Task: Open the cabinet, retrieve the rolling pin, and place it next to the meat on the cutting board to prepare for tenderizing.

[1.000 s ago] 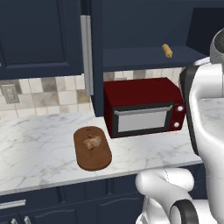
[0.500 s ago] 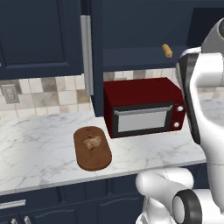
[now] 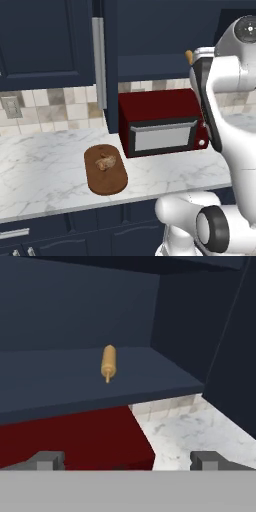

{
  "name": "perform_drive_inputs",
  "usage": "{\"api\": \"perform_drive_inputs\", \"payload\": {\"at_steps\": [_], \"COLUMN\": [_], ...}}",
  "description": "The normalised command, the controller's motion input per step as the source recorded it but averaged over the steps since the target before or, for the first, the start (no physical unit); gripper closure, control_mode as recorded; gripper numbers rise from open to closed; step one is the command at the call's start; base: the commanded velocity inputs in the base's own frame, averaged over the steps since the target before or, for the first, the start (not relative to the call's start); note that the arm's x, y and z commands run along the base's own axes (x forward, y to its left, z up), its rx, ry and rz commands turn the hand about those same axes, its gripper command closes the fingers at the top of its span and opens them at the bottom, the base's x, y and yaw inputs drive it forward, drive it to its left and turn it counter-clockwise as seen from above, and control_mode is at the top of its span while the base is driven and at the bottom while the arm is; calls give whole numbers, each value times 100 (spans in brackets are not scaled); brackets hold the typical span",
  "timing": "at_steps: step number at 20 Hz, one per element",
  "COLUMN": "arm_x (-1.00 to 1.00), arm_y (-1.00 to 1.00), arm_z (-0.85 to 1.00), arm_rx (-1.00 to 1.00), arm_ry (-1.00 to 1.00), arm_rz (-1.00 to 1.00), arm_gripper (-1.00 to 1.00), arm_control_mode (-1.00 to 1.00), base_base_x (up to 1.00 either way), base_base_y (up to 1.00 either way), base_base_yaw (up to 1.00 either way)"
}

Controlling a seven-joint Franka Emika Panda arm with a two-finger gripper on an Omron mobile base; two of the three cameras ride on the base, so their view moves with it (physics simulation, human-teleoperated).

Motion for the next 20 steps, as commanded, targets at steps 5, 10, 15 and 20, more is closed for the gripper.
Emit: {"api": "perform_drive_inputs", "payload": {"at_steps": [5,10,15,20], "arm_x": [43,46,58,56], "arm_y": [2,0,-3,-10], "arm_z": [-6,-7,0,0], "arm_rx": [6,4,4,3], "arm_ry": [-2,-1,2,2], "arm_rz": [0,0,0,0], "arm_gripper": [-100,-100,-100,-100], "arm_control_mode": [-100,-100,-100,-100], "base_base_x": [0,0,0,0], "base_base_y": [0,0,0,0], "base_base_yaw": [0,0,0,0]}}
